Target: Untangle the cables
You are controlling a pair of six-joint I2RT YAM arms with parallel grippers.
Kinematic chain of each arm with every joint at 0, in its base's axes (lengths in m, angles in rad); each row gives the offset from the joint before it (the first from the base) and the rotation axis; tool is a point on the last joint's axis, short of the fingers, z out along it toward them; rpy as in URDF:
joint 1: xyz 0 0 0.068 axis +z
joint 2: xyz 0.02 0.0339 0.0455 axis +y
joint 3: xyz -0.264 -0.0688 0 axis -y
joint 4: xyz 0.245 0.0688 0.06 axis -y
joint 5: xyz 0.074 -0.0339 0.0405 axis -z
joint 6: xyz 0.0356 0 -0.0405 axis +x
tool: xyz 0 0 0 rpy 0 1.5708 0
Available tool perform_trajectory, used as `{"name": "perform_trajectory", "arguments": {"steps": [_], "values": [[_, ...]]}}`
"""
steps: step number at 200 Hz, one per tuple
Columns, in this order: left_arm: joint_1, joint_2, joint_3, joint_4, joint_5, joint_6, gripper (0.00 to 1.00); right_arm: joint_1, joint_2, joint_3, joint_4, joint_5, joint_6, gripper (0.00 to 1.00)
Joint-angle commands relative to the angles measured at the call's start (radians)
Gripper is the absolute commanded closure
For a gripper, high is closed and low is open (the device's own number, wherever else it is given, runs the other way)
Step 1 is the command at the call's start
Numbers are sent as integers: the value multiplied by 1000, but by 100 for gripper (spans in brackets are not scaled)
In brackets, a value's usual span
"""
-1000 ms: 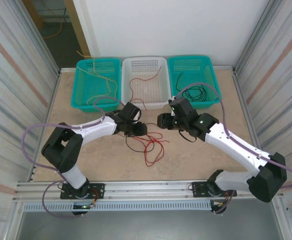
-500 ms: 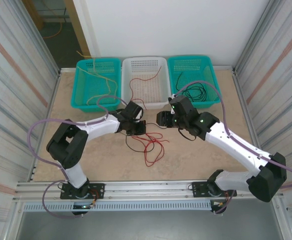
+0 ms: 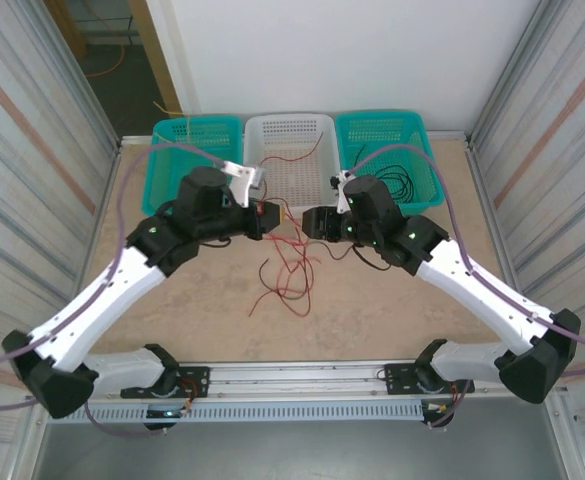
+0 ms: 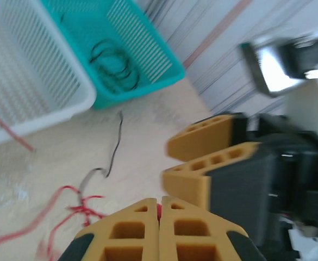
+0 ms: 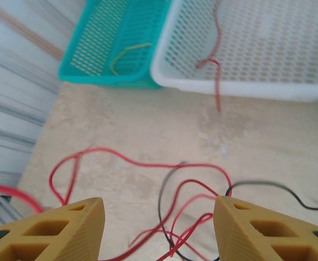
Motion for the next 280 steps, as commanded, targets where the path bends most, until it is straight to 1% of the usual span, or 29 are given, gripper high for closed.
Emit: {"name": "perform_trajectory", "arguments": {"steps": [1, 37, 71, 115, 142, 160, 200, 214, 249, 255, 262, 268, 280], "values": [[-3, -43, 54, -28, 73, 78, 100, 32, -6, 71, 16, -32, -53, 45], [2, -95, 61, 46, 112, 60, 100, 61, -27, 114, 16, -34, -64, 44], [32, -103, 40, 95, 192, 37, 100, 78, -68, 126, 29, -35, -71, 43], [71, -127, 6, 161, 257, -2, 100, 102, -91, 134, 61, -84, -77, 40], [113, -121, 10, 132, 231, -32, 100, 116, -92, 136, 92, -110, -82, 39], [147, -130, -22, 174, 260, -76, 100, 120, -95, 142, 103, -116, -82, 38], [153, -145, -34, 198, 275, -97, 100, 120, -109, 133, 112, -115, -87, 34], [153, -148, -38, 220, 294, -109, 100, 122, -92, 140, 96, -116, -86, 35], [153, -160, -39, 251, 306, -122, 100, 130, -60, 155, 70, -73, -81, 38], [153, -160, -38, 252, 307, -124, 100, 129, -57, 157, 70, -70, -82, 40], [153, -160, -36, 252, 308, -124, 100, 129, -54, 161, 68, -73, -84, 44], [154, -161, -34, 249, 308, -122, 100, 129, -51, 163, 68, -78, -84, 50], [156, -163, -34, 243, 301, -120, 100, 131, -46, 170, 66, -92, -87, 69]]}}
